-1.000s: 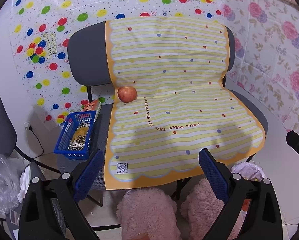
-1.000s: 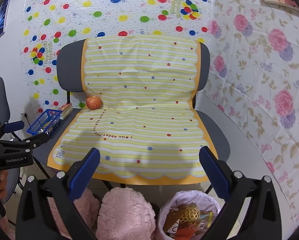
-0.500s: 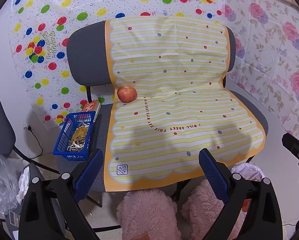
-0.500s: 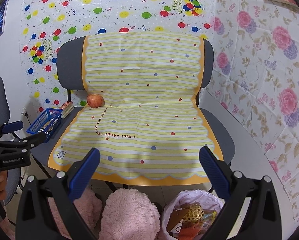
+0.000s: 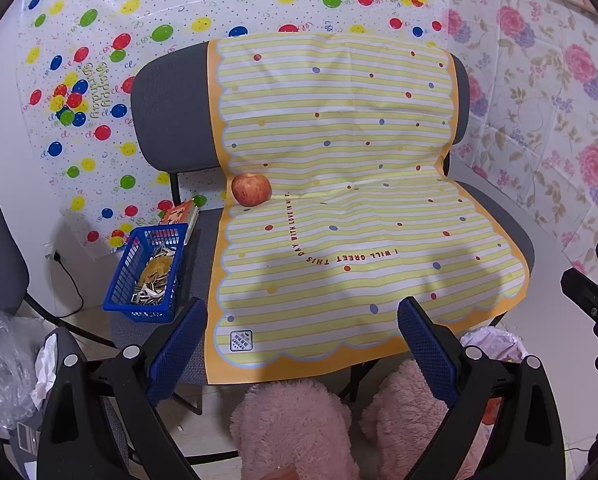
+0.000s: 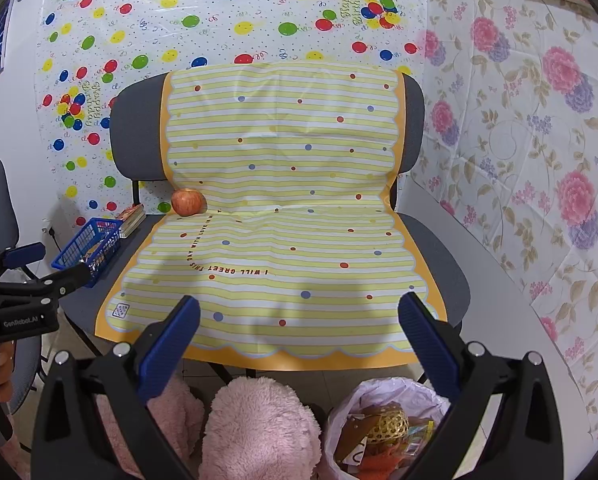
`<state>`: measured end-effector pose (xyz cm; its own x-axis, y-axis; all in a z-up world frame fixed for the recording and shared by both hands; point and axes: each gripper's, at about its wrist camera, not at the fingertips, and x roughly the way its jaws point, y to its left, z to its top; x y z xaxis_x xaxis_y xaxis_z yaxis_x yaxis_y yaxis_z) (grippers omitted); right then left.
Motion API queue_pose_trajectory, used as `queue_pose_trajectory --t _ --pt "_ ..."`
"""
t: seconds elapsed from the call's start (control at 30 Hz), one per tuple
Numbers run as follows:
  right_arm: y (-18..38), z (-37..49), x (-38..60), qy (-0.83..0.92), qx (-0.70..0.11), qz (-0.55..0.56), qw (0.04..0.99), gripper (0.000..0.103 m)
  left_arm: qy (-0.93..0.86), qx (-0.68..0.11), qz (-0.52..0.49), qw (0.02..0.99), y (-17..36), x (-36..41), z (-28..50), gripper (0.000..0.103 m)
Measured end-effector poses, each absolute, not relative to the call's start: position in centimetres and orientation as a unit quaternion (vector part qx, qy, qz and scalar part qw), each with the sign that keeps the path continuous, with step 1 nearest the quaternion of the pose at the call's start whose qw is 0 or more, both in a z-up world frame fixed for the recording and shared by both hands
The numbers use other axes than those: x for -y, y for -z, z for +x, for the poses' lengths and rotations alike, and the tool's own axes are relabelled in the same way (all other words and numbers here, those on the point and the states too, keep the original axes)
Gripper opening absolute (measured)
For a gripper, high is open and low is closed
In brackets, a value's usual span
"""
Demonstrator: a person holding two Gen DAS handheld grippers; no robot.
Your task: Collect trash
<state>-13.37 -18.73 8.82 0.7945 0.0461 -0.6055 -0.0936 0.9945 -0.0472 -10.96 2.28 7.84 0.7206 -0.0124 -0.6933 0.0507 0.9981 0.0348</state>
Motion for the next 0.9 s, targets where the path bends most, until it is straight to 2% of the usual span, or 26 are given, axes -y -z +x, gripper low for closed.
queue_pose_trajectory --t 0.9 --pt "-7.8 -13.4 18.8 -0.027 -0.326 -0.027 0.945 0.097 0.021 -0.377 0.025 0.926 -7.7 -2.1 -10.5 0.095"
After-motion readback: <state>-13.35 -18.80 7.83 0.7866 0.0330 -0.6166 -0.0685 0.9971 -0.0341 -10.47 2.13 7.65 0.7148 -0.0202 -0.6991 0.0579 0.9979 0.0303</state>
